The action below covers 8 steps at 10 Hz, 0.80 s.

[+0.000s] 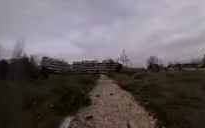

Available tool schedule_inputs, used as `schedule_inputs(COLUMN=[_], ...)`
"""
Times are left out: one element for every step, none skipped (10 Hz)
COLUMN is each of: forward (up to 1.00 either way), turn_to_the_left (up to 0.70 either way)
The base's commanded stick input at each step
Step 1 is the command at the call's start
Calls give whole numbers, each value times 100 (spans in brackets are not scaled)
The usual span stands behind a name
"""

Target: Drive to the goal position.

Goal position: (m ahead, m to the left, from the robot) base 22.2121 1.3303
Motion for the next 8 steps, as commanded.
schedule_inputs(forward=[50, 50, 50, 50, 50, 50, 50, 50], turn_to_the_left=[0, 0, 0, 0, 0, 0, 0, 0])
